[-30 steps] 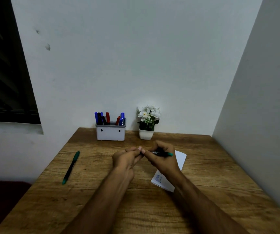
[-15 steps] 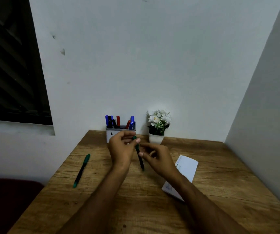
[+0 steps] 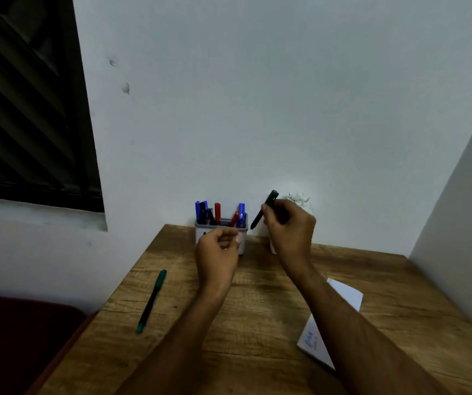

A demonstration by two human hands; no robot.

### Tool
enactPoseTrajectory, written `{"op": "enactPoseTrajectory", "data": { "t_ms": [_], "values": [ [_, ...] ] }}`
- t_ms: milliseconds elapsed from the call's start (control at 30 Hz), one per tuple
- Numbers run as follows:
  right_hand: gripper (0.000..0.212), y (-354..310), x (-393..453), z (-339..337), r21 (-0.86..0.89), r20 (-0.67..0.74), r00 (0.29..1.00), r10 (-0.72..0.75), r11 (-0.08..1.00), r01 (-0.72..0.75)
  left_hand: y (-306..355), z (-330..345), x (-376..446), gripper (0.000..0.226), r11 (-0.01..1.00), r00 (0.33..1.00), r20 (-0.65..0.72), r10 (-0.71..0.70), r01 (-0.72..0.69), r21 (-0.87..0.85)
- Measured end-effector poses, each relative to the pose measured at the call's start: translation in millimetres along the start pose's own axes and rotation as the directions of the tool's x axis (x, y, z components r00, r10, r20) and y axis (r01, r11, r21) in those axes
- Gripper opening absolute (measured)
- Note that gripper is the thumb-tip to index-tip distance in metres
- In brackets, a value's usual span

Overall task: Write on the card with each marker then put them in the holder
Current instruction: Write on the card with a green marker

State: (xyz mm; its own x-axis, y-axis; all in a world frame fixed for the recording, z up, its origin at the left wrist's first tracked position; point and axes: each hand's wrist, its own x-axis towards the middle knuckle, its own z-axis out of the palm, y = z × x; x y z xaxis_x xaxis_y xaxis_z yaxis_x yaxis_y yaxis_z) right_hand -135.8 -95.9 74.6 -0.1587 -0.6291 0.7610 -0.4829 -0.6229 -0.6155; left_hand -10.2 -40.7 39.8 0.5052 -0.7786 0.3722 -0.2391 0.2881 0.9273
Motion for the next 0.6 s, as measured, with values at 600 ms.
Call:
{"op": "enactPoseTrajectory", "data": {
  "t_ms": [600],
  "values": [
    [0.022, 30, 23, 58, -0.190, 0.267, 0.943, 0.199, 0.970, -0.151, -33, 8, 16, 0.019, 0.978, 0.990, 0.054, -0.129, 0.117, 0.174]
  ]
}}
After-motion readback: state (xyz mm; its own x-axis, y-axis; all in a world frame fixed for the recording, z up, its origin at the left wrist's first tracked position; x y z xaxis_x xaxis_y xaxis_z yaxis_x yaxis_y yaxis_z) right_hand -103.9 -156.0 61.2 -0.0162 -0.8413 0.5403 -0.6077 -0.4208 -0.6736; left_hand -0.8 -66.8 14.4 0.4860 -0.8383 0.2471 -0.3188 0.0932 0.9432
